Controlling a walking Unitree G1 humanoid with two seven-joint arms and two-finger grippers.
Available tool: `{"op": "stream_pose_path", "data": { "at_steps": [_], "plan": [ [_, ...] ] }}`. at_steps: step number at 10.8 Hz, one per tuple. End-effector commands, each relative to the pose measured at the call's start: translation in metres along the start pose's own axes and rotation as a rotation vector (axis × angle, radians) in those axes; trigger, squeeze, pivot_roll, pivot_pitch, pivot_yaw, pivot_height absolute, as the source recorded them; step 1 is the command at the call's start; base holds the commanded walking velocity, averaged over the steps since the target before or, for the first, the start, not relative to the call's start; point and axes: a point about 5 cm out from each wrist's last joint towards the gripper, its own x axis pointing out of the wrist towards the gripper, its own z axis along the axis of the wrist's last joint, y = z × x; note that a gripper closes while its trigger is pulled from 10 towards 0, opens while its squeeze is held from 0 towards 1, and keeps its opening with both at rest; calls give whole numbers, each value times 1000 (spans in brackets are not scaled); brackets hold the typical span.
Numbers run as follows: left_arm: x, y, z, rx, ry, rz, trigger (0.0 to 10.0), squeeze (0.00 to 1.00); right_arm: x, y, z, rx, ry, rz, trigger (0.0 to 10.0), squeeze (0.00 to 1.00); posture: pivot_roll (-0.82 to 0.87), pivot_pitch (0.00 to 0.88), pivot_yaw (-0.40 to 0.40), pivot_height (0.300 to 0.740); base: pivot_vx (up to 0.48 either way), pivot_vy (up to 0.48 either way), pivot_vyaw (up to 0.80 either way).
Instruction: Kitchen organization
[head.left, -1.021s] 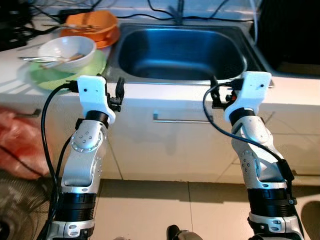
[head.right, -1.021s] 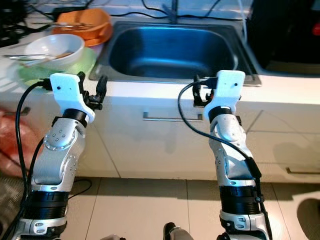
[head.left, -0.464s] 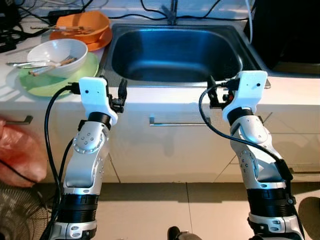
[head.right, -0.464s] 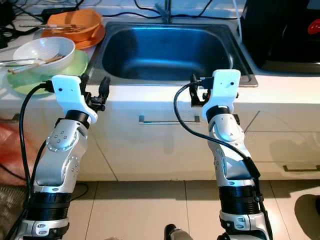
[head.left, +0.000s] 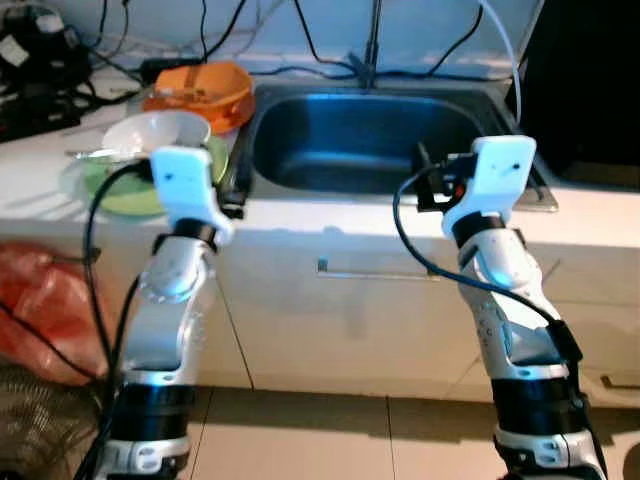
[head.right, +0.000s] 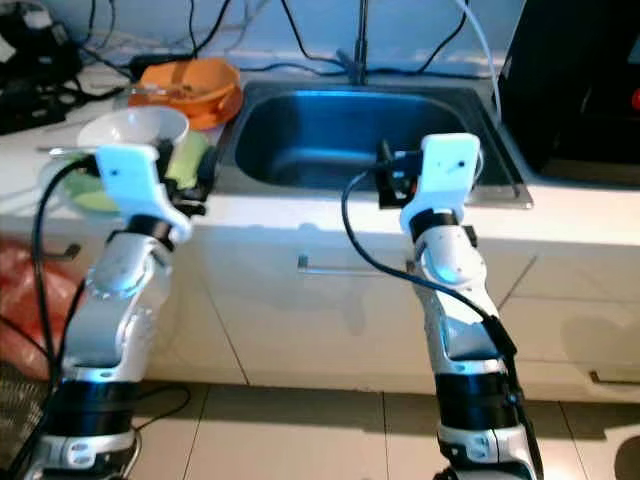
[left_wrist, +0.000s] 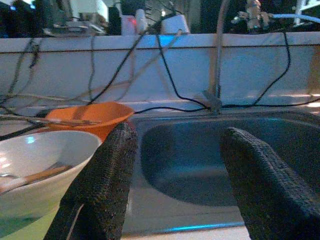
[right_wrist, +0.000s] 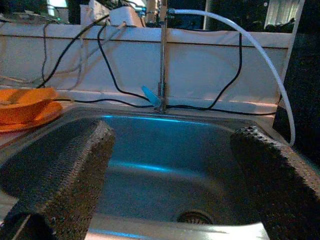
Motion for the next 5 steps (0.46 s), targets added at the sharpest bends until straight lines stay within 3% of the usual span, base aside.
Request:
{"op": "stream_pose_path", "data": {
  "at_steps": [1,2,5],
  "plan": [
    [0,3,3,8,-8,6,10000,0,-1,0,4,-6,-27,-12,10000,0,-7,47,27,740,0,0,0],
    [1,1,3,-1,-6,1,10000,0,-1,-1,5,-1,-38,-25,10000,0,-8,46,30,740,0,0,0],
    [1,0,2,-7,0,-7,10000,0,-1,-3,2,0,-20,-35,10000,0,-9,48,32,740,0,0,-717]
  ]
}}
